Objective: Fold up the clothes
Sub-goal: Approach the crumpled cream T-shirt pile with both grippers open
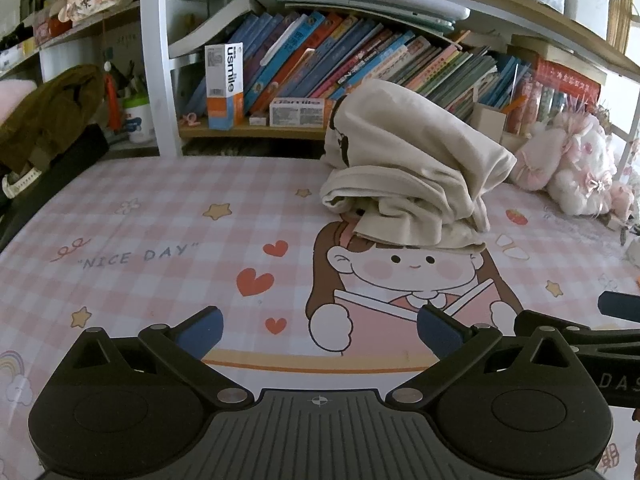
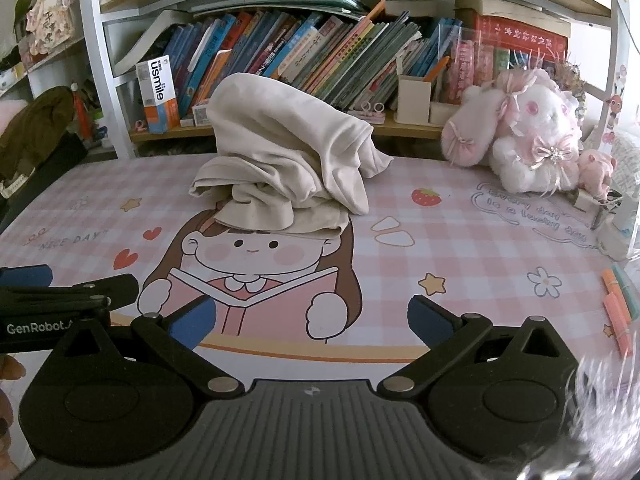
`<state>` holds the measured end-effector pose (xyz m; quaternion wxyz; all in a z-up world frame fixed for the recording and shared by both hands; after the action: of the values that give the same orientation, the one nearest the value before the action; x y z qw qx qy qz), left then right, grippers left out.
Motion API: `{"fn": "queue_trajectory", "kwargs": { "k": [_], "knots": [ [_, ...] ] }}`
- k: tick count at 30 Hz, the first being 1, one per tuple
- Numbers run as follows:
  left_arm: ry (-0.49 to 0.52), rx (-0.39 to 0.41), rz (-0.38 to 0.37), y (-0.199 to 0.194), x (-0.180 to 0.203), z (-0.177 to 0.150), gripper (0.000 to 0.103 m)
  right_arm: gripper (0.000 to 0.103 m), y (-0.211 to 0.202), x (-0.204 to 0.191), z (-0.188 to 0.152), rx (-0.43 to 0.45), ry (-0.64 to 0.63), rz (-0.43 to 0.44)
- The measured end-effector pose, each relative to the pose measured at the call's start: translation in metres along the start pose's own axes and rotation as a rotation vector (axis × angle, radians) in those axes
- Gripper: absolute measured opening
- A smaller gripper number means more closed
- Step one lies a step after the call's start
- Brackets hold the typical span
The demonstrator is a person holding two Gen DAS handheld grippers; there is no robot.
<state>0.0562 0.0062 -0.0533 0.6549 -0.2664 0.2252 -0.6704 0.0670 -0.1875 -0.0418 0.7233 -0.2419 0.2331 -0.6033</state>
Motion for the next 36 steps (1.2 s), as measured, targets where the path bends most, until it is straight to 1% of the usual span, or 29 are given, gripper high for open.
{"fn": "queue_trajectory", "kwargs": {
  "k": [10, 22, 27, 31, 36],
  "knots": [
    [0.005, -0.009, 0.006, 0.001, -0.002, 0.000, 0.103, 0.103, 0.002, -0.001, 0.000, -0.005, 0.005, 0.004],
    [0.036, -0.026, 0.010, 0.004, 0.002, -0.002, 0.103, 0.103, 0.002, 0.003, 0.000, -0.012, 0.027, 0.007],
    [0.029, -0.054, 0.001, 0.009, 0.001, -0.005, 0.103, 0.103, 0.004, 0.007, 0.000, -0.017, 0.039, 0.001],
    [0.030, -0.063, -0.035, 0.015, 0.005, -0.005, 0.103, 0.103, 0.006, 0.011, -0.001, -0.024, 0.047, -0.003],
    [0.058, -0.041, -0.072, 0.028, 0.012, 0.005, 0.102, 0.103, 0.009, 0.018, -0.003, -0.034, 0.059, -0.014]
  ]
}}
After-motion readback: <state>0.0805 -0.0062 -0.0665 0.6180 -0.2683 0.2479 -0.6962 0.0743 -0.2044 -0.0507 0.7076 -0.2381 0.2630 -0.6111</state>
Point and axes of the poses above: each gripper's, at about its wrist camera, not at the fingertips, and y roughly the way its jaws point, x to its right, z to its top, the point moved 7 cm from there along y, roughly the way its jaws point, and after that the axes turned 3 degrees about -z, right-handed, at the moved point
